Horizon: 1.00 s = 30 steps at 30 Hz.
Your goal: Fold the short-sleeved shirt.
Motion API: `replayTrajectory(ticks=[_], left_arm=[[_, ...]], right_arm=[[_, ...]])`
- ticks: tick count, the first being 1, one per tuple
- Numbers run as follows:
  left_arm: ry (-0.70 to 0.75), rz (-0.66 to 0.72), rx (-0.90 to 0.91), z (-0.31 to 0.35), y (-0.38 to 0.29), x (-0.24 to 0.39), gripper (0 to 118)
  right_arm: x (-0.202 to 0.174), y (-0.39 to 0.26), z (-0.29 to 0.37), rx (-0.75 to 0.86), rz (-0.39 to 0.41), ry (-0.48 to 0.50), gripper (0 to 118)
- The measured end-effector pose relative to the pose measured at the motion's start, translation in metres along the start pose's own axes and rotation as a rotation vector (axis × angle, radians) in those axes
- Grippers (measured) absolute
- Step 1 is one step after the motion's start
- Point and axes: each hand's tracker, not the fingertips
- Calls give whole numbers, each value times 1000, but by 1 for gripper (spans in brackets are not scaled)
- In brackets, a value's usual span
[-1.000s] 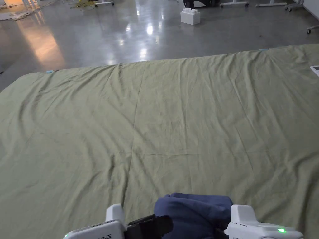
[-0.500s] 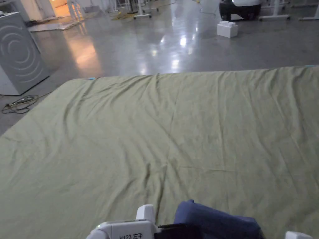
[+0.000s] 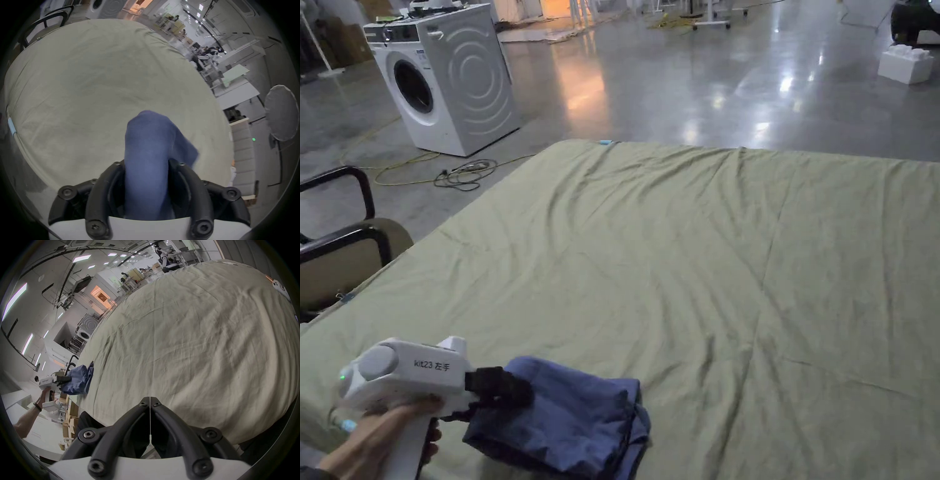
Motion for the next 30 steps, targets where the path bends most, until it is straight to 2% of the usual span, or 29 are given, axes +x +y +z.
replayTrajectory(ticks=[1,2,3,4,7,9,12,13,14,16,18,20,22,23,26,28,29,30], left_arm=[[94,-8,5,-7,-3,6,57],[171,-31,17,-7,-4,13,72],[231,-50,33,-2,-5,20,76],[312,-92,49,7,-7,34,76],[456,-378,129,49,-24,86,76],[422,-565,263,78,-30,105,76],[280,-734,499,140,-67,162,76],[142,-696,558,154,-86,179,75],[87,-706,642,167,-103,196,75],[14,-689,735,178,-134,228,75],[10,-698,798,180,-164,259,74],[-8,-790,859,177,-194,289,64],[-25,-870,888,177,-217,310,48],[-3,-862,892,169,-222,311,42],[83,-860,881,165,-237,326,40],[88,-868,913,167,-245,326,38],[87,-842,922,170,-247,324,21],[70,-802,927,172,-247,320,10]], right_arm=[[0,1,3,8,10,-4,0],[1,4,5,12,16,-6,0],[2,5,8,20,18,-10,0],[3,7,11,41,23,-18,0],[10,17,23,88,22,-19,0],[9,28,39,173,62,-39,0],[-1,47,79,334,119,-86,0],[-4,53,95,390,131,-96,0],[-7,57,112,453,145,-107,0],[-15,63,143,550,194,-143,0],[-26,65,171,632,281,-217,0],[-40,63,195,690,381,-316,0],[-50,60,211,741,450,-340,0],[-54,58,216,765,465,-341,0],[-57,52,228,772,463,-314,0],[-57,50,232,757,451,-315,0],[-57,46,235,768,460,-312,0],[-57,44,237,777,472,-307,0]])
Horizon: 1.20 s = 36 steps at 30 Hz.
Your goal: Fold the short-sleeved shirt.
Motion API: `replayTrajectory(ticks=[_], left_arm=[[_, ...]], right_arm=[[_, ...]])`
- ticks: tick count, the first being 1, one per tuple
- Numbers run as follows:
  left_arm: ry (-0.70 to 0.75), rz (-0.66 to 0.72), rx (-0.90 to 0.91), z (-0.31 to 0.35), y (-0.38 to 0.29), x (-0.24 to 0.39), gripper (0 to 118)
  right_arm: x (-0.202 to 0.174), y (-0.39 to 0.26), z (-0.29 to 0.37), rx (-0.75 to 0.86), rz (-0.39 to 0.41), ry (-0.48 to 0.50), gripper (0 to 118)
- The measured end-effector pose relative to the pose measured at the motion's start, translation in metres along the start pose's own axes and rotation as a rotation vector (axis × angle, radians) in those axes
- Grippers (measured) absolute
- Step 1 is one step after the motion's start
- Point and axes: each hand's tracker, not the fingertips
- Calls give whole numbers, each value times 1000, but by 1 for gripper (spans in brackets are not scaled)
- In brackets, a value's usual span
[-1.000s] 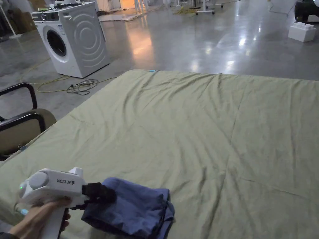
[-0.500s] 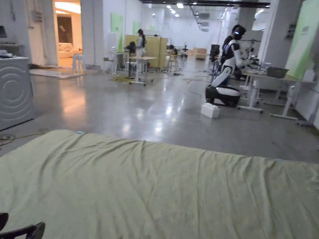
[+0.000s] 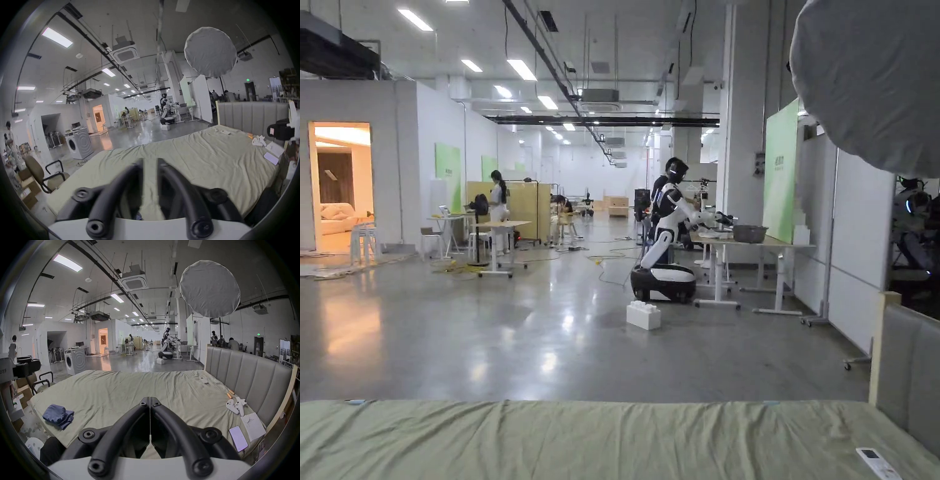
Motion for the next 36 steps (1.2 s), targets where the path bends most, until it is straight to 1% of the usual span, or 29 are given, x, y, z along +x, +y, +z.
replayTrajectory(ticks=[1,3,5,8,10,12,14,21,32,34,35,36], left_arm=[[16,39,11,3,-1,-3,9],[13,57,14,9,0,-6,7],[17,43,16,11,0,-8,7],[93,0,37,16,8,-3,7],[83,-10,62,21,12,1,7],[63,-22,73,21,13,2,7],[59,-20,73,21,16,4,7],[-10,32,50,17,13,6,7],[-27,57,35,13,13,4,7],[-45,70,71,15,12,2,7],[-67,78,86,17,12,1,9],[-80,84,94,18,13,0,15]], right_arm=[[2,0,1,14,10,0,0],[2,2,3,30,18,-6,0],[2,4,3,59,23,-12,0],[-2,7,1,83,34,-22,0],[-1,8,0,96,41,-21,0],[-1,8,-1,87,15,-12,0],[-1,8,-1,88,12,-13,0],[-1,10,-2,94,13,-5,0],[1,10,-4,97,11,2,0],[0,11,-3,103,7,2,3],[1,11,-3,106,5,4,14],[2,12,-3,109,2,8,27]])
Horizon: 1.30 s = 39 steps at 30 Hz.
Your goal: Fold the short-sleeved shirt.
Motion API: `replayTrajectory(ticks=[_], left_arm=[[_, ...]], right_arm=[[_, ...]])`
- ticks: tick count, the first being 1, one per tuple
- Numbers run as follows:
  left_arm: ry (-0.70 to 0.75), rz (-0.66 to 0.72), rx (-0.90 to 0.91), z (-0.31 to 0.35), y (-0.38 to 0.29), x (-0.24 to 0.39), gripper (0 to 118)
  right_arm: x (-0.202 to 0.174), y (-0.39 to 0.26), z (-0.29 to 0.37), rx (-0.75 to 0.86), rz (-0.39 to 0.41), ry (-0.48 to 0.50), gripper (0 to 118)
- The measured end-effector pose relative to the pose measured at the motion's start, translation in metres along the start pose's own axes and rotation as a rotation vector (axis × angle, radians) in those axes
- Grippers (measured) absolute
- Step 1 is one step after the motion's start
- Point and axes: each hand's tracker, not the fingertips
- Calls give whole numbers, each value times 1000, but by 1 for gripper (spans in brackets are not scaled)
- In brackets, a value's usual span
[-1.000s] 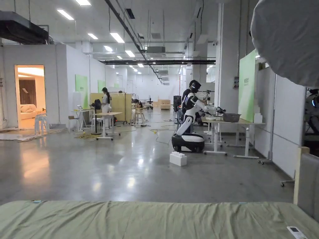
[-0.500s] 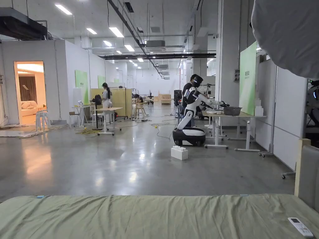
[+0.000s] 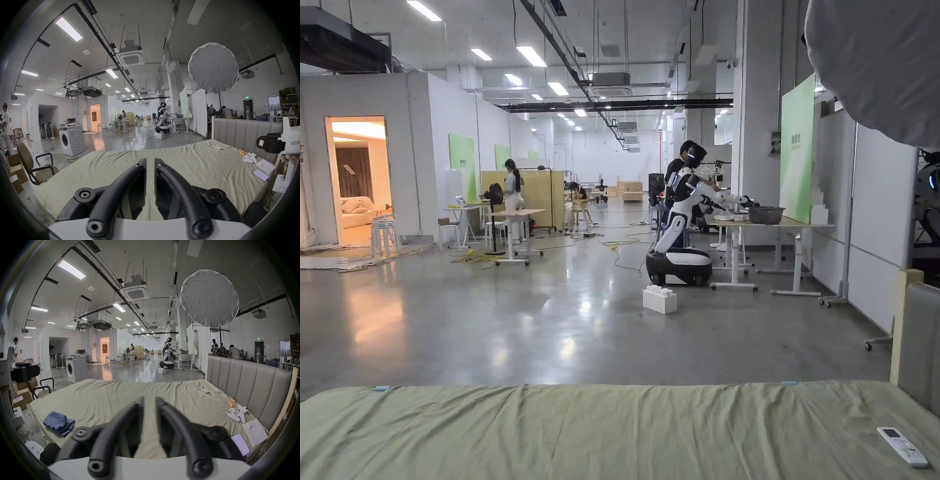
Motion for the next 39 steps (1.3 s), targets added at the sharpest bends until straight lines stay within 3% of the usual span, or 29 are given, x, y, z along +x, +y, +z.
replayTrajectory(ticks=[1,2,3,4,5,7,10,18,28,39], left_arm=[[-7,8,4,0,1,1,27],[1,13,5,0,1,0,51],[3,18,5,-1,2,0,70],[9,20,6,-1,2,1,81],[15,22,9,-2,2,1,83],[19,23,5,-3,2,0,86],[35,20,1,-5,2,0,118],[38,23,30,0,2,0,118],[39,36,8,-3,3,-1,118],[45,44,-2,-3,3,-5,118]], right_arm=[[0,1,1,0,-8,3,45],[0,1,1,4,-16,3,68],[0,1,1,9,-23,-2,81],[0,1,0,15,-31,-2,93],[0,2,1,17,-34,1,104],[0,2,1,31,-36,1,114],[0,3,2,43,-37,-1,118],[3,2,1,36,-80,-6,118],[-5,4,0,26,-9,-3,118],[-7,2,-1,11,-17,21,118]])
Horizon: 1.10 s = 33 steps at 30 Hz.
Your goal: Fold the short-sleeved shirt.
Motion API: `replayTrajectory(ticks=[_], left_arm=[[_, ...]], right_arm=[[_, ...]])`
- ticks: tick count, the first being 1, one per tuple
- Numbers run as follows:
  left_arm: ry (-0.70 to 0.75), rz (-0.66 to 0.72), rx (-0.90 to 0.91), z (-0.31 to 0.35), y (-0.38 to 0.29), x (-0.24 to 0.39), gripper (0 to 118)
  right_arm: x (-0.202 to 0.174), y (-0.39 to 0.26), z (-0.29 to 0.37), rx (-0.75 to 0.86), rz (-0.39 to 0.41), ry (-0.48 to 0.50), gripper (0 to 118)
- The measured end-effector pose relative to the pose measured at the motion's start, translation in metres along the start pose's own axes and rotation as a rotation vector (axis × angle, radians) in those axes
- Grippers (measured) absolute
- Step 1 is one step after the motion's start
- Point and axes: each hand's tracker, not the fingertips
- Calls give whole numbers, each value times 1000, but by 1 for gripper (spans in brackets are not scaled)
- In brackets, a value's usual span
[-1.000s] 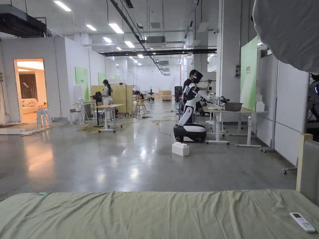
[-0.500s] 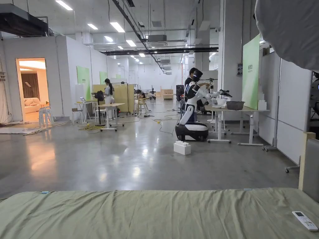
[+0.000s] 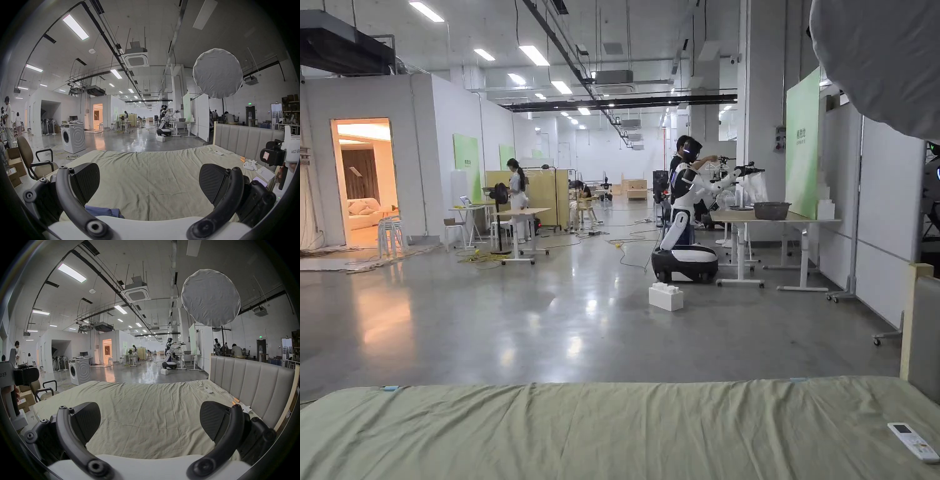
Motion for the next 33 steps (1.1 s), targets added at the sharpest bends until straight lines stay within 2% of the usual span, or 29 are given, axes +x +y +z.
replayTrajectory(ticks=[7,9,12,13,16,20,23,33], left_arm=[[-8,-3,-13,0,-1,1,118],[-8,-2,-19,-1,-1,2,118],[38,18,-28,-2,-1,0,118],[39,30,-25,-2,0,-2,118],[36,57,-21,-1,1,-7,118],[48,38,-18,0,2,-6,118],[36,39,-16,0,3,-5,118],[3,32,-30,-2,3,1,118]], right_arm=[[3,1,-5,-10,-35,-42,118],[6,2,-7,-22,-119,-12,118],[14,8,-8,-59,-274,99,118],[14,10,-8,-76,-334,94,118],[14,20,-10,-145,-393,43,118],[9,26,-10,-156,-356,-33,118],[2,25,-10,-164,-274,-82,118],[-9,26,-10,-192,-254,-56,118]])
